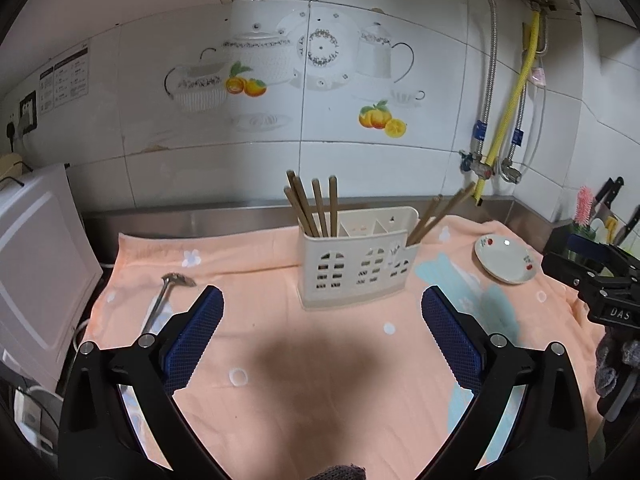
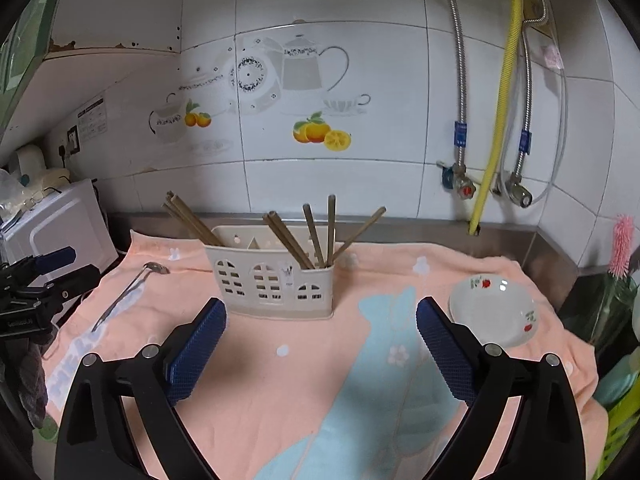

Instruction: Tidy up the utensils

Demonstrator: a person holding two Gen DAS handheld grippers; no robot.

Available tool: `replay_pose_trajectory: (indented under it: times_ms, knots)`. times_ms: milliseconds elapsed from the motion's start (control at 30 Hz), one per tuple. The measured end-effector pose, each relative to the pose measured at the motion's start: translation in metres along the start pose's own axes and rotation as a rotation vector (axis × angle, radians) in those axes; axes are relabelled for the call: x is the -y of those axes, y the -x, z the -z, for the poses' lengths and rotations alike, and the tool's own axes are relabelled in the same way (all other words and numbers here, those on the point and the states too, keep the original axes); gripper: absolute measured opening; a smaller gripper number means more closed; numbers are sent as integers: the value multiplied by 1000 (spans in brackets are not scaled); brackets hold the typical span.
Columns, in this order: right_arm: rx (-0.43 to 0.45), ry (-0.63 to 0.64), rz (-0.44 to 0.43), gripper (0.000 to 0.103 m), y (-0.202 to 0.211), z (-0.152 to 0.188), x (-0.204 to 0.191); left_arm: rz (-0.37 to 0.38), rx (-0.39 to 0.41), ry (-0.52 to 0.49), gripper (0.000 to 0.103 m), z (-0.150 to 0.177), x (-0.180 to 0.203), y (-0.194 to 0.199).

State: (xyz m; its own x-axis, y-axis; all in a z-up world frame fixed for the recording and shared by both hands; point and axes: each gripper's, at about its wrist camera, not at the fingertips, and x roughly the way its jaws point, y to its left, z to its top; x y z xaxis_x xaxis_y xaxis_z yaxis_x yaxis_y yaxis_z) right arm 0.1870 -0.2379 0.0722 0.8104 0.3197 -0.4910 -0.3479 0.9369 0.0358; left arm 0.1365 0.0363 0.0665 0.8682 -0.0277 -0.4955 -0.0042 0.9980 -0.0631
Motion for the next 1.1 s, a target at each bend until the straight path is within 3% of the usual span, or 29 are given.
replay_pose_trajectory:
  times_ms: [300, 1100]
  knots:
    - [-3, -22, -24, 94, 7, 17, -1, -14, -13, -6, 98, 17, -2, 7]
    - [31, -31, 44, 96, 33, 47, -6, -6, -2, 9, 98, 37, 2, 23]
